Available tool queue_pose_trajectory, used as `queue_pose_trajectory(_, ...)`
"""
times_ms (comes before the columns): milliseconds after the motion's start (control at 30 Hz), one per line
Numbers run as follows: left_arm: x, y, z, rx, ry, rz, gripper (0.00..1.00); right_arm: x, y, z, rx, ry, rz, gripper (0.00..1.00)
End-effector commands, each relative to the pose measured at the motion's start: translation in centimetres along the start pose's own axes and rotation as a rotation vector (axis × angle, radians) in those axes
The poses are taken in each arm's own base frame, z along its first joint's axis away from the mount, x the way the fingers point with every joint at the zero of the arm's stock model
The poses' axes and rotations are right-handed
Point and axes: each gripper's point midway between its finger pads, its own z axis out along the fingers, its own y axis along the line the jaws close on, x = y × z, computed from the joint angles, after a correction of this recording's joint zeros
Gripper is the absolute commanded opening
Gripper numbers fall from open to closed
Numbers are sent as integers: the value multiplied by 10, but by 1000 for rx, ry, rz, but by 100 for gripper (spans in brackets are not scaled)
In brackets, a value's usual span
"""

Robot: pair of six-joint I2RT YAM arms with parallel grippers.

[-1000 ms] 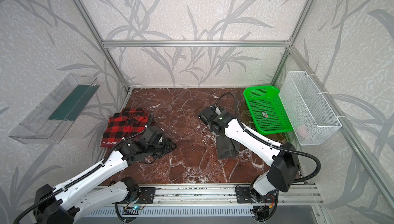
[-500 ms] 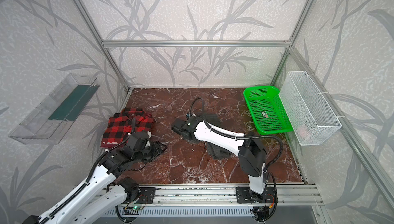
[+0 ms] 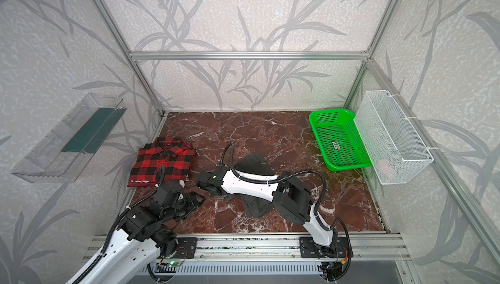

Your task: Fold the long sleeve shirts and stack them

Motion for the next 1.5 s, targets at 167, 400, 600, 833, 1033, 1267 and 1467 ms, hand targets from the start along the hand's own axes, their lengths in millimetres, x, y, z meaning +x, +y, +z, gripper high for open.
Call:
queue_pose_trajectory(167, -2, 20, -1, -80, -27, -16, 54, 3, 40, -43, -223, -21, 72, 47)
queue_pose_trajectory(400, -4, 21, 3, -88, -33, -8, 54, 0, 17, -84, -356, -88, 122, 53)
queue_pose_trajectory(600, -1, 15, 16, -104, 14, 8, 53, 6, -70, -55, -340, -94, 266, 47)
queue_pose_trajectory(833, 1, 11, 27, -151, 71, 26, 53, 50, -131, 13, -371, 21, 412, 34)
queue_pose_trajectory(1033, 0, 4, 31, -199, 111, 55, 52, 78, -108, 39, -456, 111, 435, 19)
queue_pose_trajectory(1267, 1, -16, 32, -209, 97, 160, 53, 110, -96, 67, -466, 173, 458, 15)
queue_pose_trajectory(1467, 9, -35, 35, -263, 94, 341, 55, 135, -87, 79, -479, 234, 526, 11)
